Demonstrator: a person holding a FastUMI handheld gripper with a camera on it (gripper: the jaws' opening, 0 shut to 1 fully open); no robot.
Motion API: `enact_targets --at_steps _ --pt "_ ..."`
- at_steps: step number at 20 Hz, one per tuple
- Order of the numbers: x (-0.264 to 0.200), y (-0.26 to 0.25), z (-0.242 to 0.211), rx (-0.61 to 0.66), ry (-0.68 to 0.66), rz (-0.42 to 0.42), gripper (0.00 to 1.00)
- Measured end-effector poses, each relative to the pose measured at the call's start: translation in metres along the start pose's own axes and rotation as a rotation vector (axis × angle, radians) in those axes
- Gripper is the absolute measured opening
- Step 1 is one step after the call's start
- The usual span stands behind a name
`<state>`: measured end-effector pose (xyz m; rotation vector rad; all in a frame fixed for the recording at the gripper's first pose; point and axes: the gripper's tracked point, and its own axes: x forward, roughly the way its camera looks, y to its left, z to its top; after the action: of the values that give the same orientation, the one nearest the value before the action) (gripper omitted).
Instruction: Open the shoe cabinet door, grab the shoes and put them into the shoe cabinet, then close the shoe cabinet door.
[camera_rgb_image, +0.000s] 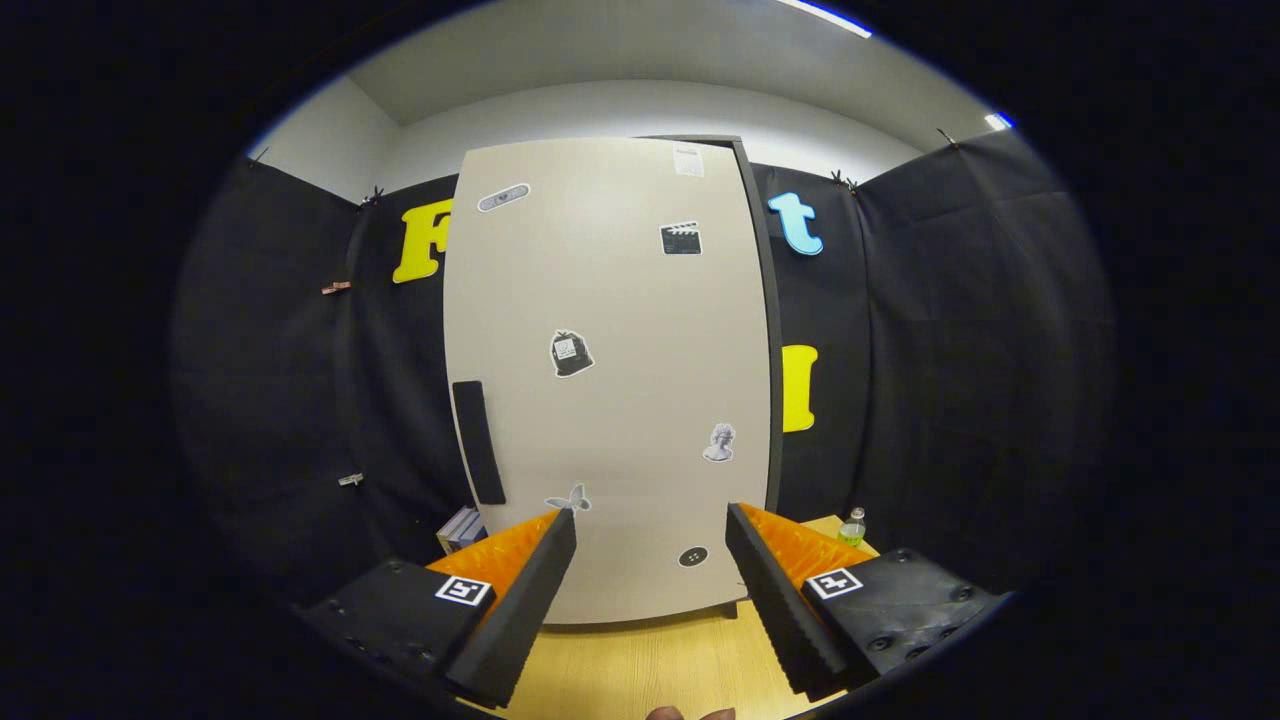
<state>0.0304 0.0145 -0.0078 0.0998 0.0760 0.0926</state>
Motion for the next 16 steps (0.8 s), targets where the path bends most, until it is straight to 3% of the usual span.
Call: enact_targets --at_steps 16 --pt "0.0072 -0.0016 -0.0054 -0.002 0.012 0.001 0.98"
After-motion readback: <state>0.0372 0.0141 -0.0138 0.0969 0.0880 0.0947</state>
